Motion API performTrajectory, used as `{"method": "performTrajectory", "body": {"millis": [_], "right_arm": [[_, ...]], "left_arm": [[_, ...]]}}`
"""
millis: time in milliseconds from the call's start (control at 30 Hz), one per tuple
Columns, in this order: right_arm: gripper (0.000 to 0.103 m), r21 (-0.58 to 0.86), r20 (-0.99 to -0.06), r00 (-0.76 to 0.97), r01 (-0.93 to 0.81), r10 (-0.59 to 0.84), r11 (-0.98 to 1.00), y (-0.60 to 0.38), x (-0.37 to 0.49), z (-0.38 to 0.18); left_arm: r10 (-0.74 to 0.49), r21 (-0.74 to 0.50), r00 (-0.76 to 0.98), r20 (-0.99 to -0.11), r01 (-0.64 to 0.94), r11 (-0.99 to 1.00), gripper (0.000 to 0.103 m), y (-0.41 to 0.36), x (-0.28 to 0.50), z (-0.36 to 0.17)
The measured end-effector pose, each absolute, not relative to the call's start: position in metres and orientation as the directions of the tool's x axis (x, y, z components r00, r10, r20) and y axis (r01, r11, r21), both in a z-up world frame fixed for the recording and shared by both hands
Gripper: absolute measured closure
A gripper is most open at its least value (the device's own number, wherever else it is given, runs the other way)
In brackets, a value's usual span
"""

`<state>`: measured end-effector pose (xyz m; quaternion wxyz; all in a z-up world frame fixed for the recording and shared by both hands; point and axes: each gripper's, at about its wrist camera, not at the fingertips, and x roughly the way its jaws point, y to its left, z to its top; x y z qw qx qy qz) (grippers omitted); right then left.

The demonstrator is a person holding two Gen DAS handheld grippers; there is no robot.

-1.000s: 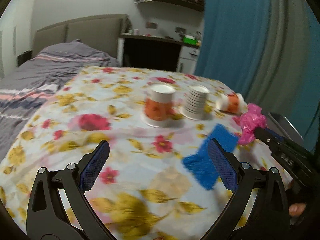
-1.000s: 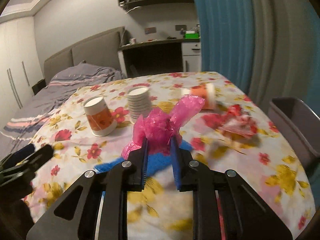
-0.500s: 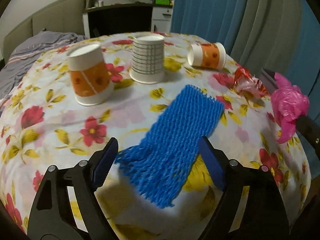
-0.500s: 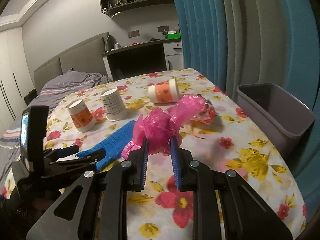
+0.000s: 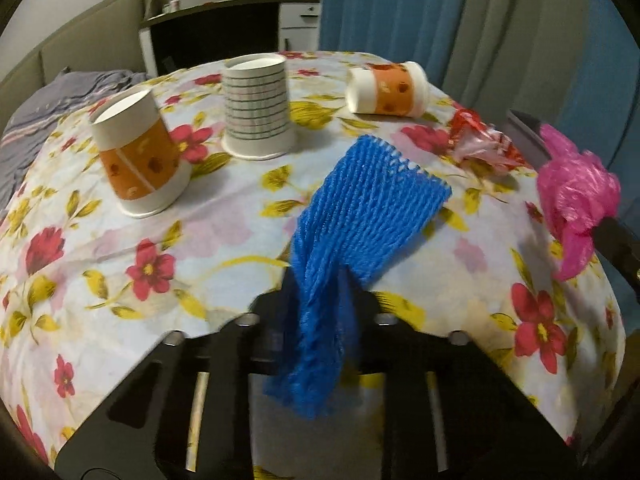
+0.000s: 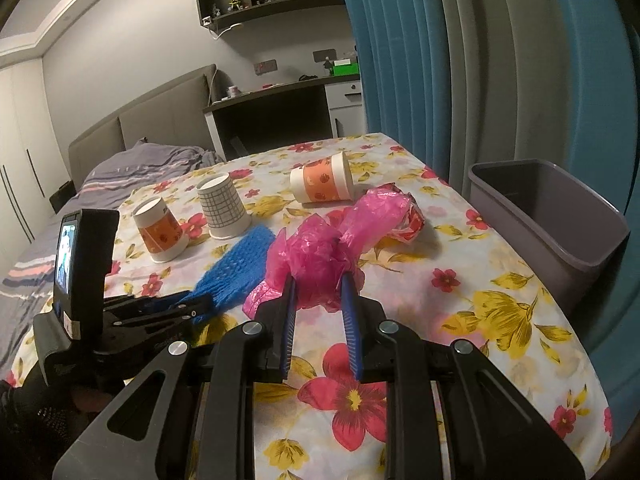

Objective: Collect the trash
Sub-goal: 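Carry the pink bag and blue mesh in both tools over the grey bin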

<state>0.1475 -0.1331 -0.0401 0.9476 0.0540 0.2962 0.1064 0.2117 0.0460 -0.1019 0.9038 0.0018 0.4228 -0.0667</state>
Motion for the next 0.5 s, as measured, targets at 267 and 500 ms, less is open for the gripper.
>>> {"method": "performTrajectory", "body": {"millis": [267, 500], "right_arm": [[0.080, 0.169, -0.546, 0.805, -0.167, 0.233, 0.971, -0.139, 0.145, -0.037], [0.080, 0.179, -0.535, 0.810, -0.168, 0.239, 0.969, -0.153, 0.138, -0.030]], "left_arm": [[-0.158, -0.093, 0.661, -0.733, 0.132, 0.987, 0.091, 0.043, 0.200, -0.090], [-0.183, -0.089, 0.730, -0.658, 0.166, 0.982, 0.091, 0.032, 0.178, -0.055]]}}
